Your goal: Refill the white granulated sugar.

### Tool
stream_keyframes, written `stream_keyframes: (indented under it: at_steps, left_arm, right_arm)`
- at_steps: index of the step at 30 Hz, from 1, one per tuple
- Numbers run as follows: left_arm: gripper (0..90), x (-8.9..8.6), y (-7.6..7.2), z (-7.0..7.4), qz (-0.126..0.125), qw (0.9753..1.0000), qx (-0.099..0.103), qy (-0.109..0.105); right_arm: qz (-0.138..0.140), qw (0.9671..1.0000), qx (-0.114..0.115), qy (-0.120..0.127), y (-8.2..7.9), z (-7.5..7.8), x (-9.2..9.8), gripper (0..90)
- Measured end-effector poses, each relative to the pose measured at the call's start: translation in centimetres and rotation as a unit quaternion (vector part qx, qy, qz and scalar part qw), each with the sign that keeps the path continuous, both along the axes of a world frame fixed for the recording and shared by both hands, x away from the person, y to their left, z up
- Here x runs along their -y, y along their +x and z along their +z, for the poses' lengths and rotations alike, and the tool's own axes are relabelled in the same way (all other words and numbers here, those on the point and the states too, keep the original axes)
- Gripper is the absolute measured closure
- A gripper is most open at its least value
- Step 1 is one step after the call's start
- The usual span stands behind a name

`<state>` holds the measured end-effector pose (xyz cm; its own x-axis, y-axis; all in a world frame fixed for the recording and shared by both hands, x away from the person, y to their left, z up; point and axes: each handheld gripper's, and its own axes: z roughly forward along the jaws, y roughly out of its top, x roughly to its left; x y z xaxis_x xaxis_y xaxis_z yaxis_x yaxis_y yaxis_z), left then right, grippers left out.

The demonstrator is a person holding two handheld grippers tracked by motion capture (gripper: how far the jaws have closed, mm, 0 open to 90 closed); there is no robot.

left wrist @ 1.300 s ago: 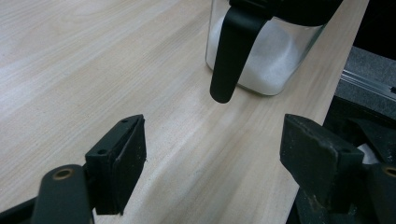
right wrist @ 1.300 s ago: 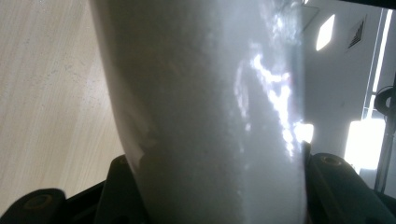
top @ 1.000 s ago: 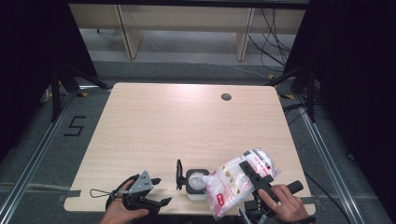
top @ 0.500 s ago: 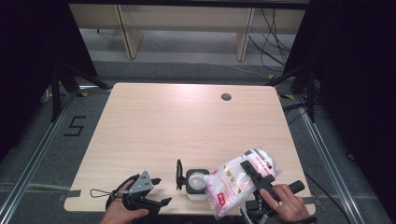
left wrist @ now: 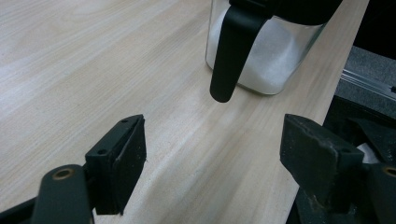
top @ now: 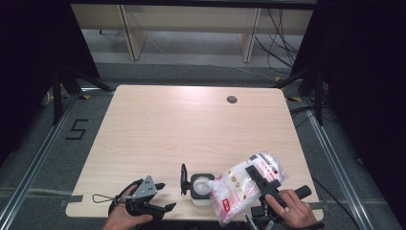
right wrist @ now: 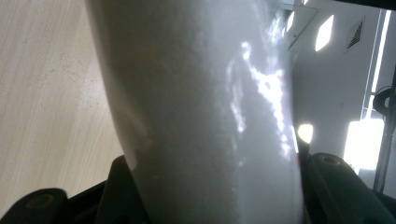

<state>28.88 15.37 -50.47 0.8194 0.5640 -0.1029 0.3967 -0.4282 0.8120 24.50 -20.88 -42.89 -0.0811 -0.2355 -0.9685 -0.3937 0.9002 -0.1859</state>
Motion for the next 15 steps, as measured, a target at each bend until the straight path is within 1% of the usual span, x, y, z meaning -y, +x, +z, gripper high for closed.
stream_keyframes:
  at_steps: [1, 2, 3, 4, 5, 6, 8, 9, 10, 11, 12, 13, 14, 15]
  left_arm:
    - [22.4, -0.15, 0.12, 0.03, -0.004, 0.9999, 0.004, 0.008]
    - [22.4, -0.26, 0.13, 0.14, -0.005, 0.9998, 0.004, 0.017]
    - [22.4, -0.21, 0.12, 0.13, -0.004, 0.9999, 0.004, 0.013]
    - [22.4, -0.23, 0.19, 0.09, -0.005, 0.9998, 0.005, 0.016]
    - [22.4, -0.02, 0.03, 0.02, -0.001, 1.0000, 0.001, 0.001]
    - [22.4, 0.02, 0.02, 0.00, -0.001, 1.0000, 0.001, 0.001]
    - [22.4, 0.01, -0.01, -0.03, 0.002, 1.0000, 0.001, -0.002]
    - [22.4, -0.25, 0.14, 0.07, -0.004, 0.9998, 0.004, 0.017]
    - [22.4, -0.16, 0.02, 0.07, 0.002, 1.0000, 0.001, 0.007]
    - [22.4, -0.16, 0.04, 0.09, 0.000, 1.0000, 0.003, 0.008]
    - [22.4, -0.20, 0.05, 0.12, -0.002, 0.9999, 0.002, 0.012]
    - [22.4, -0.05, 0.02, 0.05, 0.000, 1.0000, 0.001, 0.002]
    - [22.4, -0.09, 0.19, 0.02, -0.010, 0.9999, 0.012, 0.005]
    - [22.4, -0.05, 0.14, 0.03, -0.008, 0.9999, 0.009, 0.005]
  right_arm:
    - [0.000, 1.0000, 0.000, 0.001, -0.01, -0.01, 0.00, 52.5]
    - [0.000, 1.0000, -0.001, 0.001, -0.03, -0.01, 0.01, 52.5]
    - [0.001, 1.0000, -0.002, 0.001, -0.04, -0.02, 0.02, 52.5]
    - [0.002, 1.0000, -0.002, 0.000, -0.04, -0.03, 0.03, 52.5]
    - [0.011, 0.9999, 0.003, 0.008, 0.05, -0.12, 0.06, 52.5]
    - [0.000, 1.0000, -0.001, 0.001, -0.05, 0.01, 0.03, 52.5]
    - [0.001, 1.0000, -0.001, 0.001, 0.01, 0.05, 0.04, 52.5]
    - [0.001, 1.0000, -0.001, 0.001, 0.02, 0.05, 0.04, 52.5]
    - [0.000, 1.0000, -0.001, 0.002, 0.01, 0.05, 0.02, 52.6]
    - [0.000, 1.0000, 0.000, 0.000, -0.01, 0.04, 0.01, 52.6]
    - [-0.001, 1.0000, -0.004, 0.001, -0.02, -0.06, 0.02, 52.6]
    - [-0.012, 0.9997, -0.015, 0.013, -0.12, -0.31, 0.08, 52.6]
    - [-0.007, 0.9999, -0.010, 0.007, -0.09, -0.20, 0.01, 52.6]
    - [-0.007, 0.9999, -0.010, 0.007, -0.09, -0.20, 0.01, 52.6]
